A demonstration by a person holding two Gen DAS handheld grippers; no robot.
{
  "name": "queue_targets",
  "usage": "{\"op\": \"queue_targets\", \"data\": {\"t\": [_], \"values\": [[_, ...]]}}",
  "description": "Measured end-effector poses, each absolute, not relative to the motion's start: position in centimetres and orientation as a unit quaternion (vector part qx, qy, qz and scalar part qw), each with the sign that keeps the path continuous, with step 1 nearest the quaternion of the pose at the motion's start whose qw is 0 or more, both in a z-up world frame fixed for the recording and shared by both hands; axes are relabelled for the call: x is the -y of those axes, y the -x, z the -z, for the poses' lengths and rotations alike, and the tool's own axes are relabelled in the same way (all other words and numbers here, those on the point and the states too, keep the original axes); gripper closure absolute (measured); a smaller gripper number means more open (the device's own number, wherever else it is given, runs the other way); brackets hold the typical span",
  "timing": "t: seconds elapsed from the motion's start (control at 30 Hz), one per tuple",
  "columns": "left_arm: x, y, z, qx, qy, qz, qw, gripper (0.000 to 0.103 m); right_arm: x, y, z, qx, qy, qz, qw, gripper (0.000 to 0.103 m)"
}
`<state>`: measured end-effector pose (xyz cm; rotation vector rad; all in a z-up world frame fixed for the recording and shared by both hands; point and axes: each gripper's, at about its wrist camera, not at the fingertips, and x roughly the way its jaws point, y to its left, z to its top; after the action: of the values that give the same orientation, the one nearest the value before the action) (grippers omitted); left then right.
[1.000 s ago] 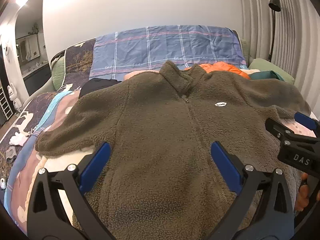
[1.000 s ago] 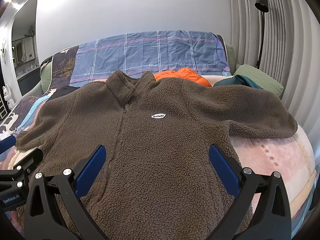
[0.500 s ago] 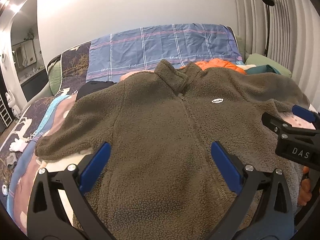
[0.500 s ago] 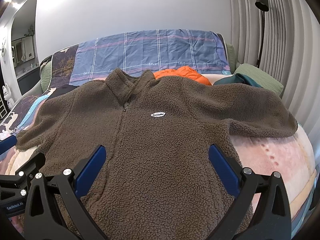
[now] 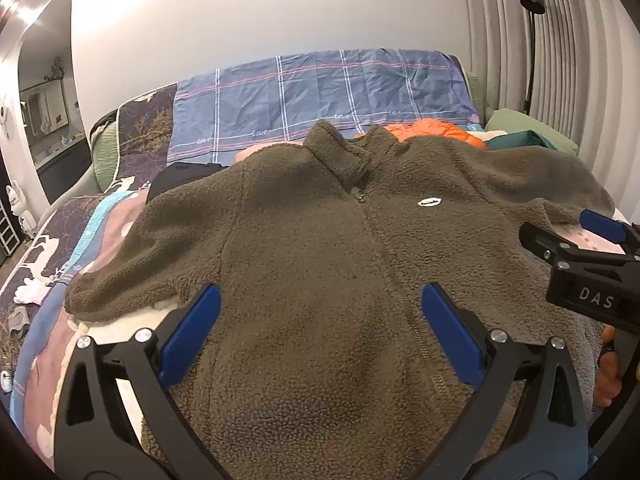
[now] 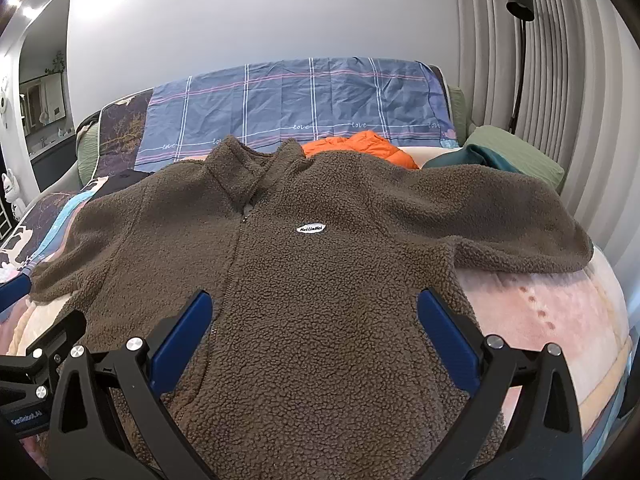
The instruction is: Fold large clothes
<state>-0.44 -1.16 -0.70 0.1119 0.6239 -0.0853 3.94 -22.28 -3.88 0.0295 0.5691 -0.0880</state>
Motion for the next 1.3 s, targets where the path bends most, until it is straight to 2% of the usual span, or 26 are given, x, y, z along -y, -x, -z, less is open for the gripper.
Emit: {"op": "queue_targets", "data": {"t": [0.73, 0.87, 1.3], "values": [[1.1, 1.6, 0.5, -0.263, -0.035, 0.083, 0.960, 0.002, 22.0, -4.1, 4.1, -0.295, -0.018, 0.039, 0.955, 0.001], [0.6, 1.9, 0.4, -0.236, -0.029, 0.091, 0.967, 0.002, 22.1, -4.2, 4.0, -0.294, -0.019, 0.041, 0.955, 0.001], [0.9, 0.6, 1.5, -0.294, -0.037, 0.105, 0.949, 0.002, 21.8, -4.4, 3.8, -0.292, -0.015, 0.039, 0.956, 0.001]]}}
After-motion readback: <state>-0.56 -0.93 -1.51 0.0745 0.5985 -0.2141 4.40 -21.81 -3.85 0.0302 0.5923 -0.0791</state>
